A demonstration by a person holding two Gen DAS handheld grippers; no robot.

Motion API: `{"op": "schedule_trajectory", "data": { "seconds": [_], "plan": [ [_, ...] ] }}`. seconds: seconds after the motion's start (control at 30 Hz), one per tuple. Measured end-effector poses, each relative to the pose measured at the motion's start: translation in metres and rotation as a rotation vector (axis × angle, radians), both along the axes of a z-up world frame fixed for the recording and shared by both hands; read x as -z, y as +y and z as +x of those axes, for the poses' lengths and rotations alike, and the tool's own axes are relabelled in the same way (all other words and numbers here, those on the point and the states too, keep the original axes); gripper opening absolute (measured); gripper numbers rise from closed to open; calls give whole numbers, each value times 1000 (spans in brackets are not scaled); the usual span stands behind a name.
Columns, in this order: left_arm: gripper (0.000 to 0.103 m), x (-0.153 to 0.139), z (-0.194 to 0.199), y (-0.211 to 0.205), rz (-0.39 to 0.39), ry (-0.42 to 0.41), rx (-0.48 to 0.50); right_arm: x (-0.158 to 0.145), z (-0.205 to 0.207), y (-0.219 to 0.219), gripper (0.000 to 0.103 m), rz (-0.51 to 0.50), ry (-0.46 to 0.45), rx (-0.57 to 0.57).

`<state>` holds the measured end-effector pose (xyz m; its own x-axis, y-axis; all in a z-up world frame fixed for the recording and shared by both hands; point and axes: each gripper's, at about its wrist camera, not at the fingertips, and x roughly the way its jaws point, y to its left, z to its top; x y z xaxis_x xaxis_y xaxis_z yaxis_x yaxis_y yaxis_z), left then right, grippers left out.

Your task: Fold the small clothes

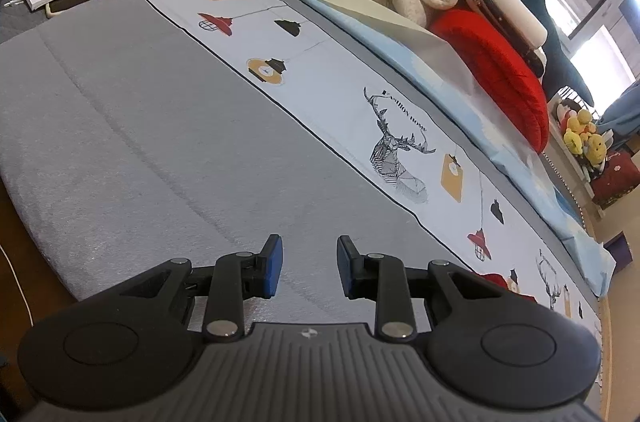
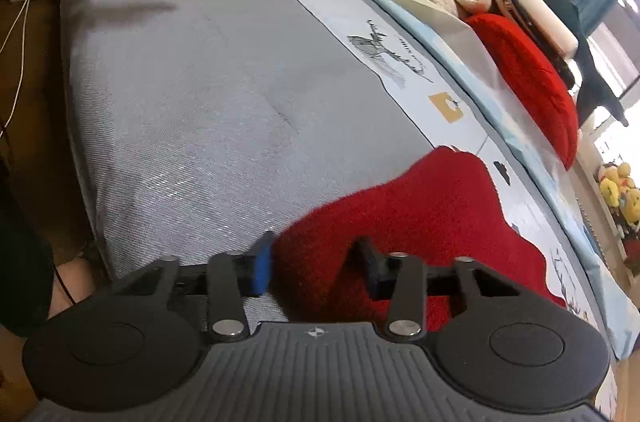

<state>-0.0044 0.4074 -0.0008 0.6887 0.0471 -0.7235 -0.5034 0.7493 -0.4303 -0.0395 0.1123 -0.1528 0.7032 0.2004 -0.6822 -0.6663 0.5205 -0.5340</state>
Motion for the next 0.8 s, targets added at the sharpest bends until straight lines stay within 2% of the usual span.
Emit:
{"op": "schedule_trajectory", "data": {
  "seconds": [0.1,0.2,0.3,0.4,0.5,0.63,0.73,0.8],
  "plan": [
    [32,-1,2,-2,0,1,8,-6,-3,5,23,19,4,37],
    [32,-2,7,-8,-2,6,19,-20,-3,17,20,56,-12,80],
    [32,-2,15,-20,13,16,41,-39,-3,32,19,95,-45,75],
    [32,-1,22,-36,27,31,66,-53,-6,39,19,168,-17,54],
    [32,1,30,-52,22,38,83,-59,-10,32,19,249,65,60],
    [32,1,48,-87,33,39,134,-93,0,-11,19,440,108,197],
    [32,1,65,-123,55,43,191,-138,7,-73,19,647,90,348],
    [32,1,75,-146,56,37,227,-163,7,-134,18,787,48,497]
  ]
}}
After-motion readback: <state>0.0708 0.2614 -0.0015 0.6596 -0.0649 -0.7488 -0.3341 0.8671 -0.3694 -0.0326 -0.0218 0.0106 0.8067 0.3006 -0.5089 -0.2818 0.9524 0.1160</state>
